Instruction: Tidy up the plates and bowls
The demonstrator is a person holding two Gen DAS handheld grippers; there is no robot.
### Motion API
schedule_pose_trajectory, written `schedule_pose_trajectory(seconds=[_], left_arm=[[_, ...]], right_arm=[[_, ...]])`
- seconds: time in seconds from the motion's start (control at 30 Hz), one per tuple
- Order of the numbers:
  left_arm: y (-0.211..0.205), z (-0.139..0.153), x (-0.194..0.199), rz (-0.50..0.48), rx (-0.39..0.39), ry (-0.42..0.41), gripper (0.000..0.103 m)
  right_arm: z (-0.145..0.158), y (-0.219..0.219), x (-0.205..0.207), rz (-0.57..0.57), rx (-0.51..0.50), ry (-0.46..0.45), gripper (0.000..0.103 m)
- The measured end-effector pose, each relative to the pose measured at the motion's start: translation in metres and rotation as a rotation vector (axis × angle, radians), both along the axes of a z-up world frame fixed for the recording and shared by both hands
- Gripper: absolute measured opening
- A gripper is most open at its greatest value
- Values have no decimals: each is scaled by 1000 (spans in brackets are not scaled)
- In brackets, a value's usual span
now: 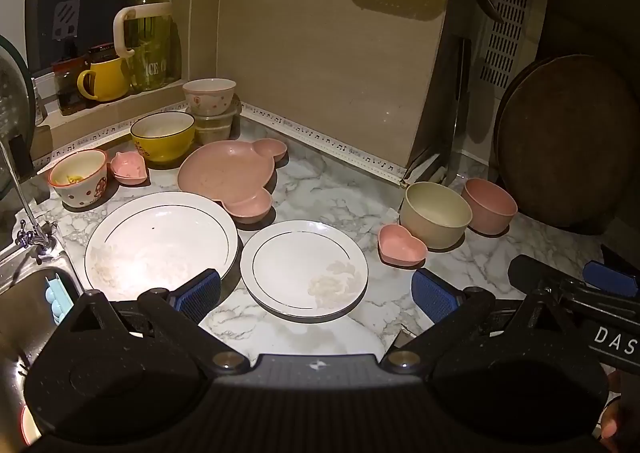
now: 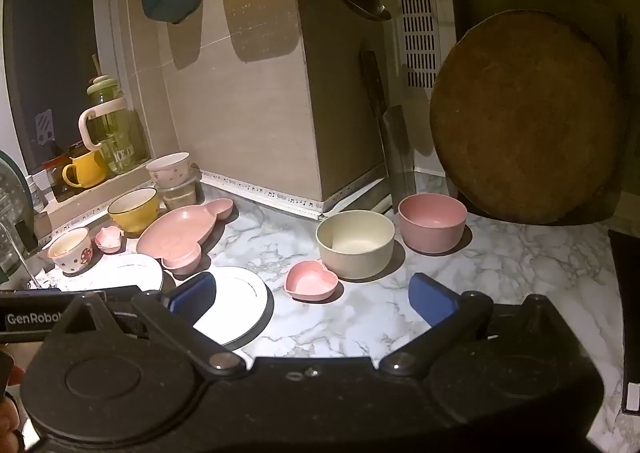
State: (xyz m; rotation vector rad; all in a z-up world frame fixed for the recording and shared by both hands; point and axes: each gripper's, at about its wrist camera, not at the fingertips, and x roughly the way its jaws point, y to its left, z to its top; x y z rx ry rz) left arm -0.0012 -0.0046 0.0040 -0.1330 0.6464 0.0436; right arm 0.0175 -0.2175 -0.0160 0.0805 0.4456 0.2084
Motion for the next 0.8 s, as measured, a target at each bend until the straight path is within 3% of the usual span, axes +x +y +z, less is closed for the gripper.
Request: schedule_pose_trajectory(seconds=[0.8], left_arm=[[-2,6,-3,-6,7,-44,102]], right_arm=[[6,-1,-6,1,8,-37,102]])
